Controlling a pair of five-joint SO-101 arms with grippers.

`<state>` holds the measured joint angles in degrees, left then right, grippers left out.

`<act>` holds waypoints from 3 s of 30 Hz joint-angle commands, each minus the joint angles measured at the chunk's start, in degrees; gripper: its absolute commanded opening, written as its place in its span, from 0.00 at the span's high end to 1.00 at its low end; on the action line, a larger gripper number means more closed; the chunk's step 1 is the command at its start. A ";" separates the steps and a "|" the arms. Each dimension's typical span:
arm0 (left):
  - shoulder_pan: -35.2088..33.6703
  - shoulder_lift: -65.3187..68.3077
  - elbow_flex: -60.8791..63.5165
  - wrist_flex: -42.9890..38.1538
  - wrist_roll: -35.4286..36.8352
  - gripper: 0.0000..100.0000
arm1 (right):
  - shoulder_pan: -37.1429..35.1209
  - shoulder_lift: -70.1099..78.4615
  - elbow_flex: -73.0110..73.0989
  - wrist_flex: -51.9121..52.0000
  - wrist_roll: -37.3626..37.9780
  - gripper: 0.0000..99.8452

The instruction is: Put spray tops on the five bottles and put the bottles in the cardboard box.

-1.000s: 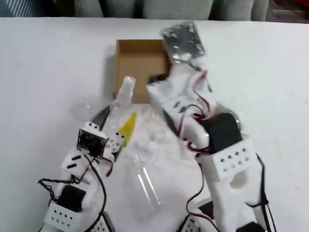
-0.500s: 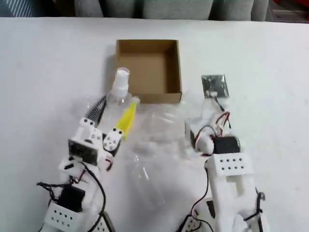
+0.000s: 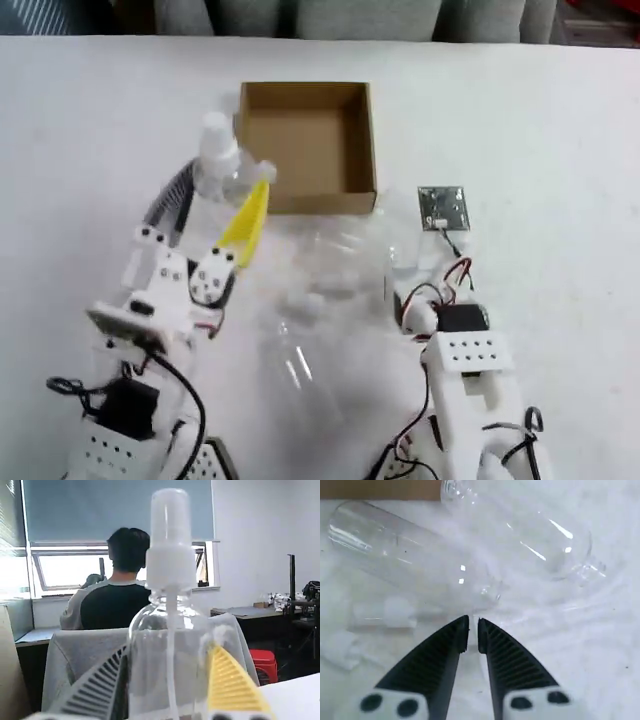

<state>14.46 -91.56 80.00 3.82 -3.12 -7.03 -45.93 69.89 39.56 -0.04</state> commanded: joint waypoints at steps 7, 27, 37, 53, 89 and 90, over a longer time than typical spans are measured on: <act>-1.54 37.41 -31.30 -2.99 0.62 0.97 | 0.84 -0.92 3.96 -8.04 -0.09 0.98; -2.07 46.37 -17.76 -35.78 0.62 0.98 | 0.84 -0.92 6.33 -12.00 -0.09 0.98; -4.00 58.95 -29.10 -36.04 0.62 0.98 | 0.84 -0.92 6.33 -12.00 -0.09 0.98; -9.36 88.04 -47.82 -37.01 17.05 0.98 | 0.84 -0.92 6.33 -12.00 -0.09 0.98; -9.80 139.03 -81.32 -57.67 13.19 0.98 | 0.75 -0.92 6.95 -12.79 0.00 0.98; -9.89 140.18 -82.73 -56.35 13.19 0.98 | 0.75 -0.92 6.95 -12.79 0.00 0.98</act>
<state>5.85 46.90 4.22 -55.43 10.95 -6.51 -45.93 77.45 27.78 -0.04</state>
